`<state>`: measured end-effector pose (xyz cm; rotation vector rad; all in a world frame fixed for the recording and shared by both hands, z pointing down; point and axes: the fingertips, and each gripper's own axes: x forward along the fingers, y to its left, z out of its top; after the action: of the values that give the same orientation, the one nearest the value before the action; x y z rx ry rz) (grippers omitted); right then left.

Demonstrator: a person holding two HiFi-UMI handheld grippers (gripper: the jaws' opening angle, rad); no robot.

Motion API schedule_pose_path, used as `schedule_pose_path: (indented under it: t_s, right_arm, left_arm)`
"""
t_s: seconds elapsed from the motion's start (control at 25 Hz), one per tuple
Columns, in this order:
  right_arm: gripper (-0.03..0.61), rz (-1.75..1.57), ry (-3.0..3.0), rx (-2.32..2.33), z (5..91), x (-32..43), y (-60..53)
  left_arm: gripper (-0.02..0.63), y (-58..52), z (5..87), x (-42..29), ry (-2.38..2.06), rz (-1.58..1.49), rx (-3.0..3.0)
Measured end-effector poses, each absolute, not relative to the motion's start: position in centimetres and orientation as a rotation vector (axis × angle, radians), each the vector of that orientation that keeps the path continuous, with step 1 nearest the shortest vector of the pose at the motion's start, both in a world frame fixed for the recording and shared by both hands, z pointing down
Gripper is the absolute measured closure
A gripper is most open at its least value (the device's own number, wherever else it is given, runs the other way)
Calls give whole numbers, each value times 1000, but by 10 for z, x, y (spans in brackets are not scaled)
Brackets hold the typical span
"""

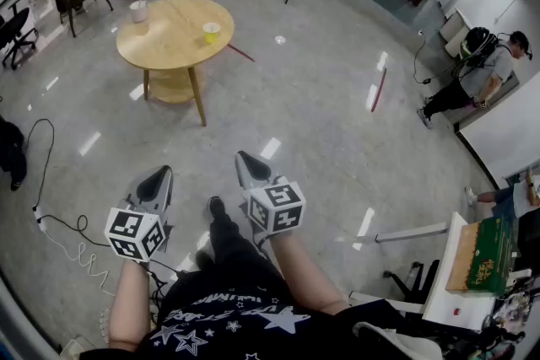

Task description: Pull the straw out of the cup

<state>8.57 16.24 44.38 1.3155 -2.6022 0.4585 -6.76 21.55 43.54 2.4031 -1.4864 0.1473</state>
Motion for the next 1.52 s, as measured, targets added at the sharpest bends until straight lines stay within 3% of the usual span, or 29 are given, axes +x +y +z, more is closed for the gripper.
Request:
schedule_pose_path:
  t_s: [0.88, 1.52]
  right_arm:
    - [580, 306, -2641, 1238, 430, 58, 188]
    - [580, 423, -2629, 1262, 449, 63, 141]
  left_arm:
    - [604, 238, 432, -87, -1499, 128, 2394]
    - [604, 196, 446, -86, -1475, 150, 2398]
